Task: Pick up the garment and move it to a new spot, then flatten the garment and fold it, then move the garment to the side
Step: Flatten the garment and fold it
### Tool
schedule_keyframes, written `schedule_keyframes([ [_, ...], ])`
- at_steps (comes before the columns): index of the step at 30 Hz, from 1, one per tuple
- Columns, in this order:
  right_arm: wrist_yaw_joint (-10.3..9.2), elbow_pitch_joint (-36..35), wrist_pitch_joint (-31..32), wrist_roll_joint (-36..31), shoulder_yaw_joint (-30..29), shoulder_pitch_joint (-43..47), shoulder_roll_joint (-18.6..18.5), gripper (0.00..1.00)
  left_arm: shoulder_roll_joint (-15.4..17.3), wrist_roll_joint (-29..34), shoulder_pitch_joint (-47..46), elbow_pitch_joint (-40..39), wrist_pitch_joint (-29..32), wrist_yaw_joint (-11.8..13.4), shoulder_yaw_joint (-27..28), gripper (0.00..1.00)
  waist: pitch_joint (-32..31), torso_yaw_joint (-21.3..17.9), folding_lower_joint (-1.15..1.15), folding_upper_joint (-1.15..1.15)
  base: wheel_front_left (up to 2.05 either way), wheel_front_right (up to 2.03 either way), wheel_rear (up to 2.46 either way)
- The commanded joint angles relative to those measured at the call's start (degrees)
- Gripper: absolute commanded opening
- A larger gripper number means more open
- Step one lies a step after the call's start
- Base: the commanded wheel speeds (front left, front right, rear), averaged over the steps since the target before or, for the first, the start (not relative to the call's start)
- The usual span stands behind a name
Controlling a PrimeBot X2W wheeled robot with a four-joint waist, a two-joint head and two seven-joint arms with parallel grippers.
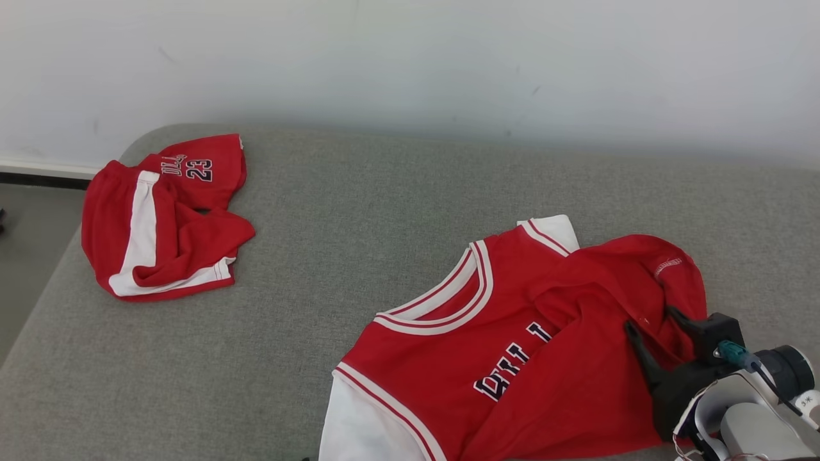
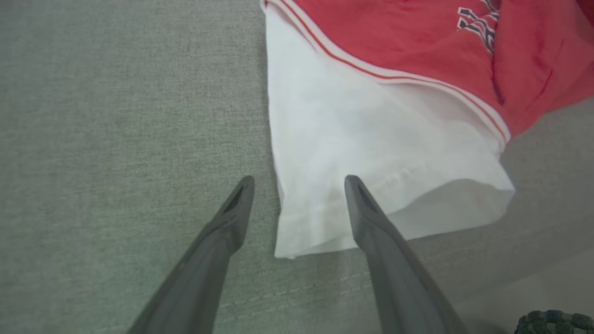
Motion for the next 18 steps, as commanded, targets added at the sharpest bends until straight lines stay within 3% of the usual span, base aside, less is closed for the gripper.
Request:
schedule_keyframes([
  [1, 0.06, 0.8, -0.5, 0.1, 0.6, -1.1, -0.2, 1.0, -0.2, -0.3, -1.1, 0.4, -0.2, 0.1, -0.3, 1.0, 0.4, 0.2, -0.01, -0.01, 0.0, 0.0, 0.0],
  [5, 0.06, 3.6, -0.8, 1.0, 2.3, -2.8, -0.3, 1.0, -0.6, -1.5, -2.3, 1.6, -0.2, 0.1, -1.1, 1.0, 1.0, 0.3, -0.01, -0.01, 0.0, 0.0, 0.0],
  [6, 0.06, 4.2, -1.0, 1.2, 2.6, -3.3, -0.3, 0.45, -0.8, -1.9, -2.5, 1.9, -0.2, 0.1, -1.3, 1.0, 1.1, 0.3, -0.01, -0.01, 0.0, 0.0, 0.0],
  [7, 0.06, 4.8, -1.1, 1.5, 3.1, -3.7, -0.2, 0.31, -1.0, -2.4, -2.7, 2.4, -0.2, 0.1, -1.5, 1.0, 1.2, 0.2, -0.01, -0.01, 0.0, 0.0, 0.0],
  [8, 0.06, 5.5, -0.9, 1.8, 3.6, -4.0, 0.0, 0.0, -1.3, -2.9, -2.8, 3.1, -0.2, 0.1, -1.9, 1.0, 1.2, 0.2, -0.01, -0.01, 0.0, 0.0, 0.0],
  [9, 0.06, 6.0, -1.2, 2.2, 3.9, -4.3, 0.1, 0.0, -1.5, -3.6, -3.0, 3.9, -0.2, 0.1, -2.4, 1.0, 1.3, 0.2, -0.01, -0.01, 0.0, 0.0, 0.0],
  [11, 0.06, 6.2, -2.4, 3.0, 4.7, -4.8, 0.3, 0.0, -1.8, -4.9, -3.8, 4.8, -0.2, 0.1, -3.2, 0.0, 1.2, 0.2, -0.01, -0.01, 0.0, 0.0, 0.0],
  [18, 0.06, 5.7, -4.7, 6.6, 5.9, -2.9, -0.2, 0.0, -2.1, -9.4, -2.7, 3.7, -0.2, 0.1, -2.4, 0.0, -0.3, -0.3, -0.01, -0.01, 0.0, 0.0, 0.0],
])
